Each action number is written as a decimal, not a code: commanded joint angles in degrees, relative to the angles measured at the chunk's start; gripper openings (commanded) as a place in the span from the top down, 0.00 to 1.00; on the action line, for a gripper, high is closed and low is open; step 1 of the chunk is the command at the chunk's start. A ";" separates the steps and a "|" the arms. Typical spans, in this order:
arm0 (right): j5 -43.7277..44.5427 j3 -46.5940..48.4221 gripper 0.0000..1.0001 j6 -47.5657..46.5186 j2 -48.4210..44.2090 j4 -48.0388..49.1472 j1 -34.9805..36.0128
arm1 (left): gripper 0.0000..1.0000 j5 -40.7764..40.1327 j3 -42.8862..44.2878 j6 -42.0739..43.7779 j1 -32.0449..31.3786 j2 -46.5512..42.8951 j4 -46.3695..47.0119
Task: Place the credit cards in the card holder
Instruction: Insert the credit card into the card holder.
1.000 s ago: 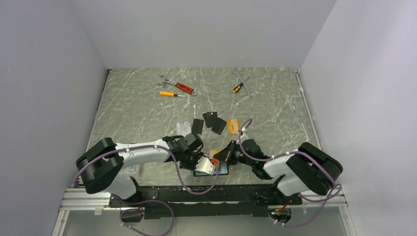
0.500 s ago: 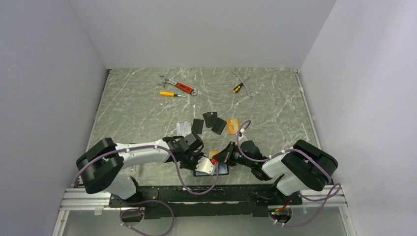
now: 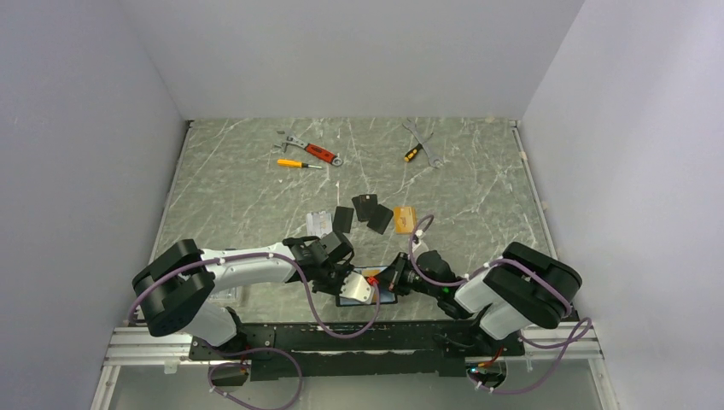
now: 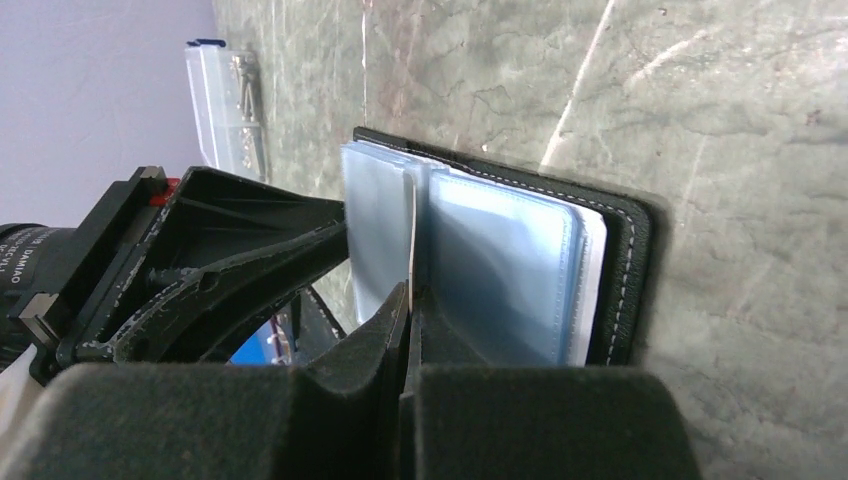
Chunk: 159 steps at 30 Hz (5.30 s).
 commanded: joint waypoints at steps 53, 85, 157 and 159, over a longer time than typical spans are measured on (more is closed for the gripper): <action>4.16 10.73 0.46 -9.52 -10.21 -39.27 0.75 | 0.81 -1.46 -1.34 0.05 -1.63 1.24 -3.37; 13.00 19.97 0.49 -10.72 -11.18 -54.01 9.65 | 0.82 -1.48 -1.31 0.07 -1.63 0.90 -3.35; 12.66 19.75 0.83 -13.00 -19.80 -58.84 6.67 | 0.44 0.42 7.83 -0.33 9.46 -3.89 -16.22; 13.03 19.39 0.77 -14.15 -23.41 -60.73 4.80 | 0.01 0.47 10.39 -0.09 12.57 -6.46 -19.10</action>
